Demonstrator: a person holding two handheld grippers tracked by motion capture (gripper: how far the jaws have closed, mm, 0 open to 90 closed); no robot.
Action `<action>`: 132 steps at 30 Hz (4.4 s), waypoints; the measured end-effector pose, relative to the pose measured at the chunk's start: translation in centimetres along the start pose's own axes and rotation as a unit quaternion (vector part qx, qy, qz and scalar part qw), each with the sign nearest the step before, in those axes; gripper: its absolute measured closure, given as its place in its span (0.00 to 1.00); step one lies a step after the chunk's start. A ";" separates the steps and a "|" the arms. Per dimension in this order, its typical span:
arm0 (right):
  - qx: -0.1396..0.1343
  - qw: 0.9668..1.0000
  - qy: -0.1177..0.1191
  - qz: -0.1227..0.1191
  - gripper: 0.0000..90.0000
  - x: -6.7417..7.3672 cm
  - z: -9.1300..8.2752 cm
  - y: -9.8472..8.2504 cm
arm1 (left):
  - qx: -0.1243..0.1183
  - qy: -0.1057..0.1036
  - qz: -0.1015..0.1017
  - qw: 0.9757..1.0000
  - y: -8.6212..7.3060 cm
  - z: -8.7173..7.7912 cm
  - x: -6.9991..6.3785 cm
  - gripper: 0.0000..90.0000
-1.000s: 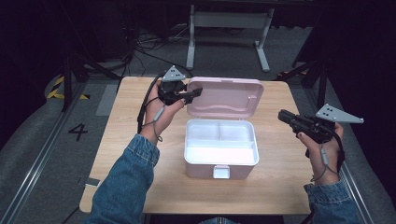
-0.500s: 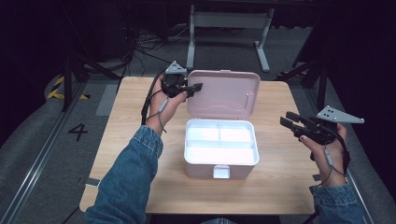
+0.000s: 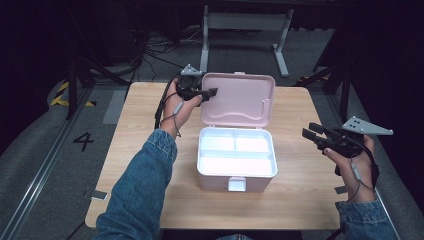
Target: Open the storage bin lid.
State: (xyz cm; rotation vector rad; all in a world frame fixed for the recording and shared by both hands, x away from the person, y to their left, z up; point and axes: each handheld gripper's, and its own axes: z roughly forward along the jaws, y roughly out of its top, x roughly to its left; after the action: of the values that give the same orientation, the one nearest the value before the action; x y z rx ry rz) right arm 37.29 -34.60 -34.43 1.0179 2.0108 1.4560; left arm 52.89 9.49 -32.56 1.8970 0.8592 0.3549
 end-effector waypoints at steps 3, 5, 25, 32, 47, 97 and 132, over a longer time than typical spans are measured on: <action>0.000 1.000 0.000 0.001 0.67 0.0 0.0 0.0 | 0.004 -0.001 -0.007 1.000 -0.1 0.3 0.2 0.62; 0.001 1.000 0.000 0.000 0.67 0.0 0.1 0.0 | 0.008 0.000 -0.008 1.000 -0.2 0.6 0.5 0.61; 0.008 1.000 0.007 0.002 0.67 -0.3 0.6 -0.2 | 0.054 0.000 -0.041 0.998 -1.3 3.5 2.0 0.51; 0.013 1.000 0.010 0.005 0.67 -0.4 0.8 -0.2 | 0.065 0.005 -0.051 0.997 -1.7 4.0 2.2 0.49; 0.017 1.000 0.011 0.003 0.67 -0.3 1.1 -0.4 | 0.094 0.018 -0.050 0.994 -2.3 4.6 2.4 0.46; 0.036 0.998 0.047 0.022 0.53 -1.5 6.2 1.7 | 0.008 0.032 0.030 0.999 -2.4 -11.2 -2.8 0.34; 0.110 0.994 0.007 0.023 0.35 -3.9 2.8 -1.1 | 0.074 0.161 -0.021 0.984 -13.4 -16.2 -0.8 0.31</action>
State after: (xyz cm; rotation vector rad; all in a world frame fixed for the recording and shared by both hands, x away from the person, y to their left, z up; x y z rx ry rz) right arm 41.39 -36.09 -36.61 1.1514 2.2088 1.2883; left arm 37.49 23.31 -36.54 1.9839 1.1655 0.5965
